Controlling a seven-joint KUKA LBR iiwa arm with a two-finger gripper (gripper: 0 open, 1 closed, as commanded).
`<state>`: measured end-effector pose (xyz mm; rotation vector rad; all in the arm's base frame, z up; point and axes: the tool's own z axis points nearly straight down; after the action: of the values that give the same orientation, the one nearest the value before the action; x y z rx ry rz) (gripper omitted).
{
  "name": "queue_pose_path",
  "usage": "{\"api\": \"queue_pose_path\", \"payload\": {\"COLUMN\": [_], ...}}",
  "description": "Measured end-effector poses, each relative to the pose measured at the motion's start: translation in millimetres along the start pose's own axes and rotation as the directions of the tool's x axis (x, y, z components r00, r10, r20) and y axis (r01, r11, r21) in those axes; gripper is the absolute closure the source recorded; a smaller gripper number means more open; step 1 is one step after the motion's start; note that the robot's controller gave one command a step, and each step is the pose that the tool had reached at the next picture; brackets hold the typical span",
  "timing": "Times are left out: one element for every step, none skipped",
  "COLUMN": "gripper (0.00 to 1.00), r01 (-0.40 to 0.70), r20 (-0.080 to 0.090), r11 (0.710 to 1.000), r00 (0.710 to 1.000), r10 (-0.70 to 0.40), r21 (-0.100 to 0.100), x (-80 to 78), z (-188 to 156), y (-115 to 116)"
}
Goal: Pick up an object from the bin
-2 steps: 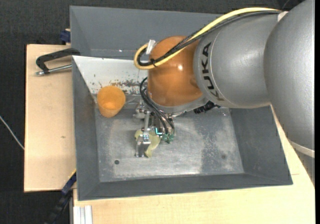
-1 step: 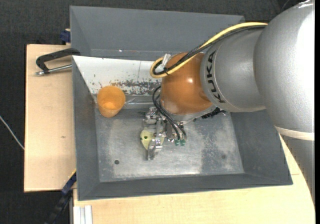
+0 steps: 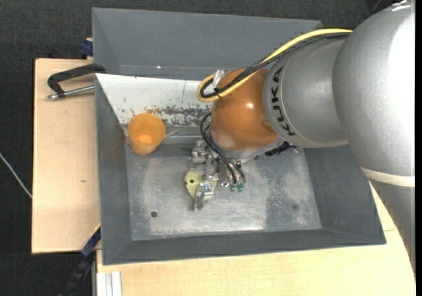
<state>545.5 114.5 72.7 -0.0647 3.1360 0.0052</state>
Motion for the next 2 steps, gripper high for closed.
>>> {"api": "queue_pose_path", "payload": {"gripper": [0.0, 0.0], "r01": [0.0, -0.056], "r20": [-0.001, 0.001], "r11": [1.0, 0.998], "r00": [1.0, 0.998], "r10": [0.0, 0.056], "r21": [0.001, -0.003], "x": [-0.9, -2.5], "z": [-1.0, -0.4], "y": [1.1, -13.5]}}
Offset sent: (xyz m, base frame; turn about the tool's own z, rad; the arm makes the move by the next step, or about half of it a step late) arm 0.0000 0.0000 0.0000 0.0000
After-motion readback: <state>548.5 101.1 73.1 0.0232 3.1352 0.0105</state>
